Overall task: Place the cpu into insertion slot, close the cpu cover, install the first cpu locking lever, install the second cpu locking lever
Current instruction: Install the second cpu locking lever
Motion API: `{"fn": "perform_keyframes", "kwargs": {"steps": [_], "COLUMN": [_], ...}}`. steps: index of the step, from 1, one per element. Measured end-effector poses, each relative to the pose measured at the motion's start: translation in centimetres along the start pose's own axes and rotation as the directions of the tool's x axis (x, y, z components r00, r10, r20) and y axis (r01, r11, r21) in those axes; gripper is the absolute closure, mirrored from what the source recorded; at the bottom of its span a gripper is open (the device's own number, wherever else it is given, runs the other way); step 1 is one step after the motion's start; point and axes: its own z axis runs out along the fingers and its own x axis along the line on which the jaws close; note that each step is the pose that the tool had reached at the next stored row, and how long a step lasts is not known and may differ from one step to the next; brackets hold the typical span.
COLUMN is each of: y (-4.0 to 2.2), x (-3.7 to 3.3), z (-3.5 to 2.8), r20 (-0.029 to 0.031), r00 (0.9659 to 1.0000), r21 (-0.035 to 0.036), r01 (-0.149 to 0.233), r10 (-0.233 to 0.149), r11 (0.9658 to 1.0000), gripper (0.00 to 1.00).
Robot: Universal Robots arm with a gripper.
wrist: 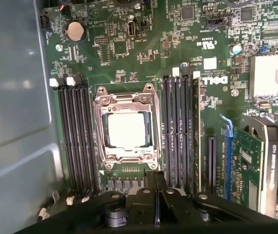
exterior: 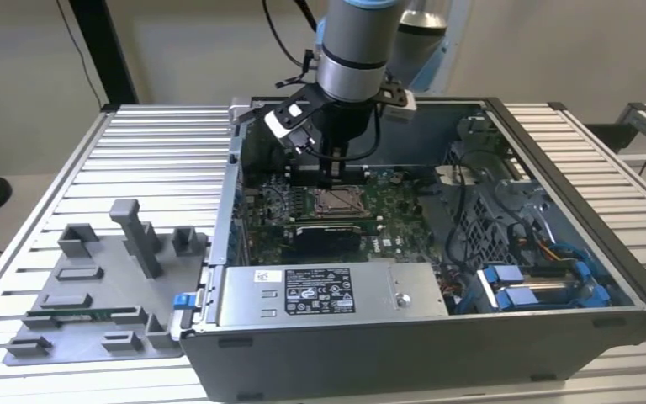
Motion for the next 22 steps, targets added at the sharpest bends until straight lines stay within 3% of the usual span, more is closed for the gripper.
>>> {"fn": "perform_keyframes", "kwargs": {"steps": [5, 9, 12, 15, 16, 19, 22], "y": [0.02, -0.18, -0.26, -0.37, -0.34, -0.22, -0.17], "x": [-0.07, -0.11, -0.06, 0.09, 0.11, 0.11, 0.04], "z": [0.78, 0.92, 0.43, -0.88, -1.0, -0.93, -0.46], "r20": [-0.0017, -0.0013, -0.0026, -0.0025, -0.0022, -0.0026, -0.0024], "r00": [1.0, 1.0, 1.0, 1.0, 1.0, 1.0, 1.0], "r21": [-0.0003, -0.0001, 0.0005, 0.0022, 0.0026, 0.0024, 0.0025], "r01": [0.0, 0.0, 0.0, 0.0, 0.0, 0.0, 0.0], "r10": [0.0, 0.0, 0.0, 0.0, 0.0, 0.0, 0.0], "r11": [1.0, 1.0, 1.0, 1.0, 1.0, 1.0, 1.0], "gripper": [1.0, 1.0, 1.0, 1.0, 1.0, 1.0, 1.0]}}
